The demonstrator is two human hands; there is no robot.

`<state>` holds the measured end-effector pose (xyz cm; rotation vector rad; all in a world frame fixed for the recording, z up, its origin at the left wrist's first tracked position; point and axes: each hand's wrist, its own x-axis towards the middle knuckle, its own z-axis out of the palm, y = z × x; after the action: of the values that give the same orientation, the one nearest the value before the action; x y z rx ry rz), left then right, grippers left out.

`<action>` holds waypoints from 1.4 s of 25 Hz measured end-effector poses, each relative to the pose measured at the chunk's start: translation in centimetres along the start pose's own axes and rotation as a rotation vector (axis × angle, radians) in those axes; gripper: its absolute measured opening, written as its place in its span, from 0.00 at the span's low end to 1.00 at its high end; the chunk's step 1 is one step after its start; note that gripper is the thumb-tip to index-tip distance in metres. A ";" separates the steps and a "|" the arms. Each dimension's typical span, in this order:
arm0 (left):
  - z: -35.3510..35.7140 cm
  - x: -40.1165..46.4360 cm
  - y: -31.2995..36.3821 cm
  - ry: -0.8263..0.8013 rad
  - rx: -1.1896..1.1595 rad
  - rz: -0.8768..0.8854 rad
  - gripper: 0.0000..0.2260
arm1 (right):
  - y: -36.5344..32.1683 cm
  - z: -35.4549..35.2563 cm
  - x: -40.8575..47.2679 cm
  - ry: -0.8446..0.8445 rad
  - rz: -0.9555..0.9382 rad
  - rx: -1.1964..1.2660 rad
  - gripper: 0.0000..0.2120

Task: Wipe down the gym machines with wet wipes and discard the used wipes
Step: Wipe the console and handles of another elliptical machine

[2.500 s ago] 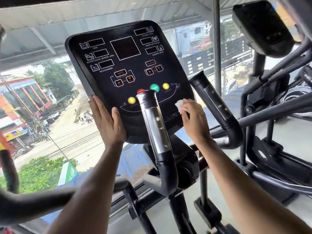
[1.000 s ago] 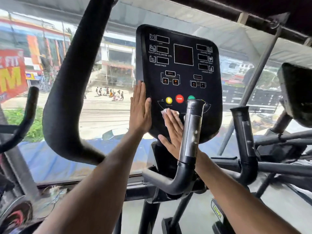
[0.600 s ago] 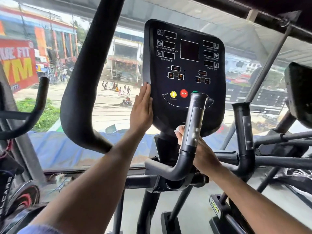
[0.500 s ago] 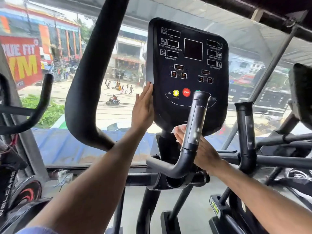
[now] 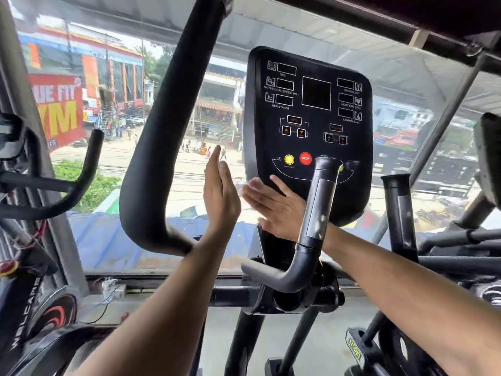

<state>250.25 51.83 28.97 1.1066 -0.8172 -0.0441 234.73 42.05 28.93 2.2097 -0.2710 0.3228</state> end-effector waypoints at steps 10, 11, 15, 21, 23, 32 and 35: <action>-2.1 -2.5 -2.2 -0.068 0.116 0.020 0.22 | 6.6 -3.7 5.4 -0.051 -0.093 0.164 0.29; -2.2 -2.6 -2.4 -0.066 0.118 0.020 0.22 | 6.0 -3.3 4.5 -0.053 -0.182 0.164 0.28; -0.8 -2.2 -2.9 -0.123 0.177 0.069 0.23 | 7.3 -2.5 4.2 -0.010 -0.310 0.139 0.25; 1.9 -3.2 -3.6 -0.286 0.274 0.218 0.25 | 13.1 -3.4 9.8 -0.079 -0.062 0.216 0.26; 2.7 -3.0 -3.8 -0.297 0.266 0.212 0.25 | 14.4 -3.3 11.1 -0.072 -0.037 0.234 0.26; 4.9 -0.9 -4.3 -0.351 0.254 0.209 0.28 | 13.8 -2.9 10.7 -0.125 -0.184 0.363 0.30; 4.7 -1.5 -4.9 -0.346 0.249 0.214 0.29 | 15.0 -3.3 11.7 -0.146 -0.191 0.318 0.26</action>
<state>248.09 46.50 25.03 1.2575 -1.2745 0.0480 240.79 34.70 45.75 2.5552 -0.0898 0.1035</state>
